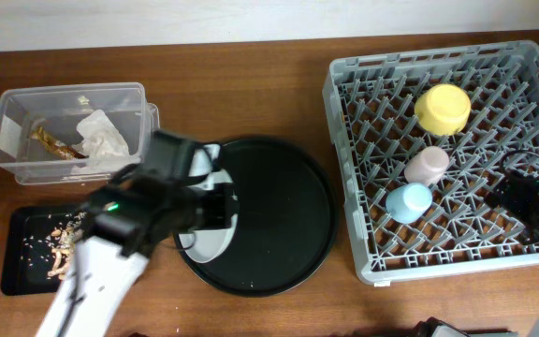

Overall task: Sort waste into correct bins and load items into the dishwasher rack
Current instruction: 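Return the empty plate to the round black tray and release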

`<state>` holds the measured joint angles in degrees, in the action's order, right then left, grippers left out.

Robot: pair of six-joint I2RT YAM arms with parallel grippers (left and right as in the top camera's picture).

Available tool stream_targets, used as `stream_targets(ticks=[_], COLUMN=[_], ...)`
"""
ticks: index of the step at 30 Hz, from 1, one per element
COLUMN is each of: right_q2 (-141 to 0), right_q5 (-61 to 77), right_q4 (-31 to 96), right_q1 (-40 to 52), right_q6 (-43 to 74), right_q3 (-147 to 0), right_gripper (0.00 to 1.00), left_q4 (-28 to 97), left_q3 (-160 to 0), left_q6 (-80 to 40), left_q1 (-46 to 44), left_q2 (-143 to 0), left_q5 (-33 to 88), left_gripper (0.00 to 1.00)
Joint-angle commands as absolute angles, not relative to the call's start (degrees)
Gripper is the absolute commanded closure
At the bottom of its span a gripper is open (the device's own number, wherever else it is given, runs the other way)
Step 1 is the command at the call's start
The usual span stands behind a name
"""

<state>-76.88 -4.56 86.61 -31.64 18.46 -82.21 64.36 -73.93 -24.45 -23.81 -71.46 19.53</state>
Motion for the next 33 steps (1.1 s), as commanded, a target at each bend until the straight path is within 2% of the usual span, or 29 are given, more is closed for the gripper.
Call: stream_targets(ticks=[1,5,9,10,11,12,13,14,19,21,25,29,30,33], right_q2=[-76.9,-76.9,-76.9,-76.9,-76.9,-76.9,-76.9,-76.9,-76.9,-76.9,-76.9,-76.9,-76.9,-76.9], right_q5=[-5.0,-5.0,-5.0,-5.0,-5.0,-5.0,-5.0,-5.0,-5.0,-5.0,-5.0,-5.0,-5.0,-5.0], right_q4=[86.5,86.5,86.5,86.5,86.5,86.5,86.5,86.5,86.5,86.5,86.5,86.5,86.5,86.5], right_q1=[-31.9,-31.9,-31.9,-31.9,-31.9,-31.9,-31.9,-31.9,-31.9,-31.9,-31.9,-31.9,-31.9,-31.9], right_q6=[18.9,18.9,19.0,18.9,18.9,19.0,19.0,19.0,18.9,19.0,18.9,19.0,18.9,19.0], right_q3=[-82.1,-82.1,-82.1,-82.1,-82.1,-82.1,-82.1,-82.1,-82.1,-82.1,-82.1,-82.1,-82.1,-82.1], right_gripper=[0.01,0.01,0.01,0.01,0.01,0.01,0.01,0.01,0.01,0.01,0.01,0.01,0.01,0.02], left_q4=[59.0,51.4,50.2,50.2,50.2,50.4,51.2,52.8,63.2,69.0,79.4,83.7,84.9,90.0], left_q3=[-74.1,-74.1,-74.1,-74.1,-74.1,-74.1,-74.3,-75.4,-86.7,-92.4,-99.1,-99.1,-99.0,-99.0], left_q6=[-31.7,-32.4,-33.9,-33.9,-33.9,-33.8,-33.8,-33.8,-32.7,-32.8,-34.3,-34.8,-34.8,-34.8], left_q1=[-33.3,-39.2,-40.4,-40.4,-40.4,-40.4,-40.4,-40.3,-39.8,-38.9,-27.9,-10.2,-4.1,9.9], left_q2=[-81.8,-94.3,-100.7,-100.7,-100.7,-100.7,-100.6,-100.5,-97.4,-94.2,-83.2,-75.7,-74.3,-73.1], left_q5=[7.4,7.4,7.9,7.9,7.9,8.1,8.1,8.1,6.9,1.0,-13.7,-16.1,-16.3,-16.3], left_gripper=[0.99,0.99,0.99,0.95,0.83,0.67,0.3,0.23,0.23,0.23,0.23,0.21,0.01,0.01])
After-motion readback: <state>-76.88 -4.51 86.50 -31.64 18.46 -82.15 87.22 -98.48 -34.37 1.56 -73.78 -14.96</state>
